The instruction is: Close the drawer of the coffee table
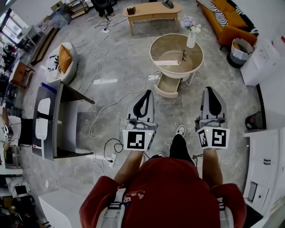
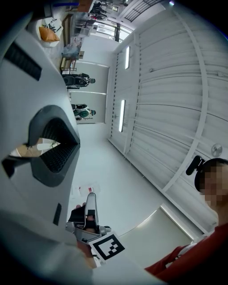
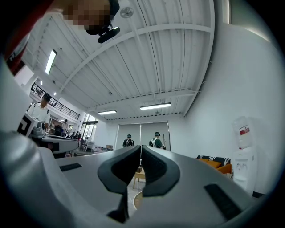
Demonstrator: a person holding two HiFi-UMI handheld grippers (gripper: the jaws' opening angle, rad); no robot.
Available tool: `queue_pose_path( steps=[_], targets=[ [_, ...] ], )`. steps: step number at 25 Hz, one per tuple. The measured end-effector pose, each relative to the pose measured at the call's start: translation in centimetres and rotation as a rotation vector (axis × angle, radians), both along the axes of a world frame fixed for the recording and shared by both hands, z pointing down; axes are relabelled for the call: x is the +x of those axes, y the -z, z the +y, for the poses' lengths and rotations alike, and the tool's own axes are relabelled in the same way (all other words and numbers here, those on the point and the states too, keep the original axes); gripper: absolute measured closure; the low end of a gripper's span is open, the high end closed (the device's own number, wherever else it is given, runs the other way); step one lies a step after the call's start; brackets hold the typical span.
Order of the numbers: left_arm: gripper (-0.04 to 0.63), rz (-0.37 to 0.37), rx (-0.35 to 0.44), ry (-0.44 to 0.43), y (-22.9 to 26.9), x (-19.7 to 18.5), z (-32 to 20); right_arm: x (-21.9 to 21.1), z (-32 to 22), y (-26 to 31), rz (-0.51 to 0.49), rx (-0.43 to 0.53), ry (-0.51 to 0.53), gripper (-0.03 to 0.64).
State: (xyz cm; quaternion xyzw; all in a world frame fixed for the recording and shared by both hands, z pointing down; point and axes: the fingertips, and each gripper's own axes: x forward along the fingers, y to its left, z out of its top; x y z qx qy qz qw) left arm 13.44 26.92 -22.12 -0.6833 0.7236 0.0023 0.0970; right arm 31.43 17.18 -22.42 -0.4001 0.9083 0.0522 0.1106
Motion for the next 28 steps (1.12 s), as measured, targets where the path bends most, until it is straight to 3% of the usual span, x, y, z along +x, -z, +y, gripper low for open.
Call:
queue_pose_path(
  steps=[5,19,24,28],
  targets=[
    [0.583,-0.035,-0.036,-0.007,-0.3,-0.3,-6.1,0.0,-6.3,-0.3,-0.024,-0.017,-0.012,0.594],
    [0.583,-0.086,-0.009,-0.003,0.6,0.9,-23.5,1.3,-23.0,-1.4,-0.016,-0.054,-0.025,0.594],
    [0.583,-0.03,0.095,-0.001,2.7,1.4,-28.1,0.9,-27.7,-1.6,-0.014,-0.06,-0.003,0.595],
    [0.583,-0.048,0.033,0.01,1.3,0.3,-29.4,-0.3,-29.5,-1.7,-0.016,-0.055,-0.002,0.594]
  ],
)
